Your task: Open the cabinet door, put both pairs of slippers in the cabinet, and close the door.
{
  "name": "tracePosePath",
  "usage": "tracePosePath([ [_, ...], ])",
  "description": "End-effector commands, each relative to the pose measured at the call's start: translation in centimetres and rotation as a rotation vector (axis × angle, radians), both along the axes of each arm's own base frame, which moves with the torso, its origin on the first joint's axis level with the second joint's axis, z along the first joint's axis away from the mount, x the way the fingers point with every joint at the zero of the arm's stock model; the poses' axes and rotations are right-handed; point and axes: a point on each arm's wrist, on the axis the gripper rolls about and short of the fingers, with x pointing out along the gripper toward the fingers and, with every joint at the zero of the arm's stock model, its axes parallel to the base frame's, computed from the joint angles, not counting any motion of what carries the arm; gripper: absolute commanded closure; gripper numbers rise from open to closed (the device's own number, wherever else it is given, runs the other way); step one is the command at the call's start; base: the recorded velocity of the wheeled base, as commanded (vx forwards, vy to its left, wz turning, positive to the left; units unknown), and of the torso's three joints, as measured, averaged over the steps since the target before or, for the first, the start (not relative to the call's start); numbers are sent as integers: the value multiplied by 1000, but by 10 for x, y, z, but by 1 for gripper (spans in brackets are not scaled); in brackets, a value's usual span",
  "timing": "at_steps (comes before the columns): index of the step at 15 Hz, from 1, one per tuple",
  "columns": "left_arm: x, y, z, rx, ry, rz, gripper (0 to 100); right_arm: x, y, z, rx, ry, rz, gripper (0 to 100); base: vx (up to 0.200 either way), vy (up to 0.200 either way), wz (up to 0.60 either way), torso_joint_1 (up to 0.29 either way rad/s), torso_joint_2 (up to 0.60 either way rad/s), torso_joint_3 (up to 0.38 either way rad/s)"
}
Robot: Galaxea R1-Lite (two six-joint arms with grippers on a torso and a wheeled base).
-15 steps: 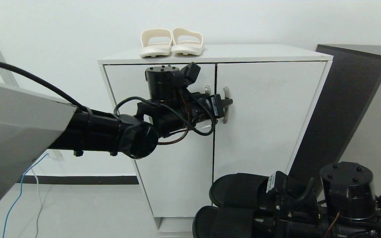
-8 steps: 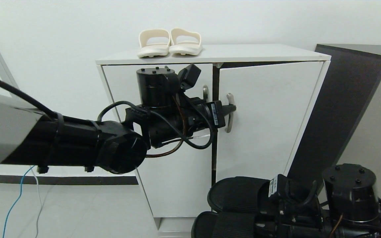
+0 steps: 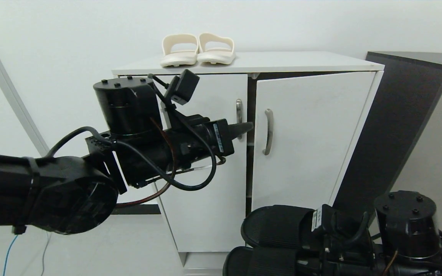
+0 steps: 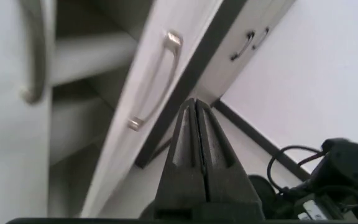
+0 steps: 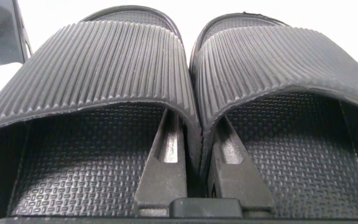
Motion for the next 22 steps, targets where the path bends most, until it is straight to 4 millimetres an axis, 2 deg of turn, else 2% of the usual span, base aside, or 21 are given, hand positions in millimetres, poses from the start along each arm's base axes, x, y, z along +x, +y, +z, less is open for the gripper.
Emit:
tracePosePath([
  [1, 9, 11, 1, -22, -8, -11, 100, -2, 0, 0, -1, 1, 8, 100, 0, 0, 0, 0, 0, 0],
  [3, 29, 14, 0, -26, -11, 1, 100, -3, 1, 0, -1, 1, 12, 100, 0, 0, 0, 0, 0, 0],
  [8, 76, -12, -7, -56, -15, 8, 100, -5, 1, -2, -6, 5, 19, 100, 0, 0, 0, 0, 0, 0],
  [11, 84, -26, -13, -57, -15, -13, 100, -7, 2, -2, -9, 6, 25, 100, 0, 0, 0, 0, 0, 0],
  [13, 78, -32, -13, -54, -12, -30, 100, -11, 2, -4, -15, 14, 40, 100, 0, 0, 0, 0, 0, 0],
  [16, 64, -33, -14, -46, -6, -50, 100, -16, 4, -5, -16, 14, 62, 100, -200, 0, 0, -2, 6, 1],
  [18, 37, -31, -12, -56, -23, -87, 100, -19, 5, -3, -12, 12, 70, 100, -200, 0, 0, 7, 2, 0],
  [19, 29, -32, -12, -58, -26, -100, 100, -20, 5, -3, -12, 12, 75, 100, -200, 0, 0, 7, 2, 2],
  [20, 13, -38, -11, -61, -31, -140, 100, -21, 6, -3, -11, 10, 80, 100, -200, 0, 0, -2, -2, 2],
  [22, 2, -45, -8, -59, -48, -176, 100, -21, 6, -3, -11, 10, 81, 100, -200, 0, 0, 0, 2, 2],
])
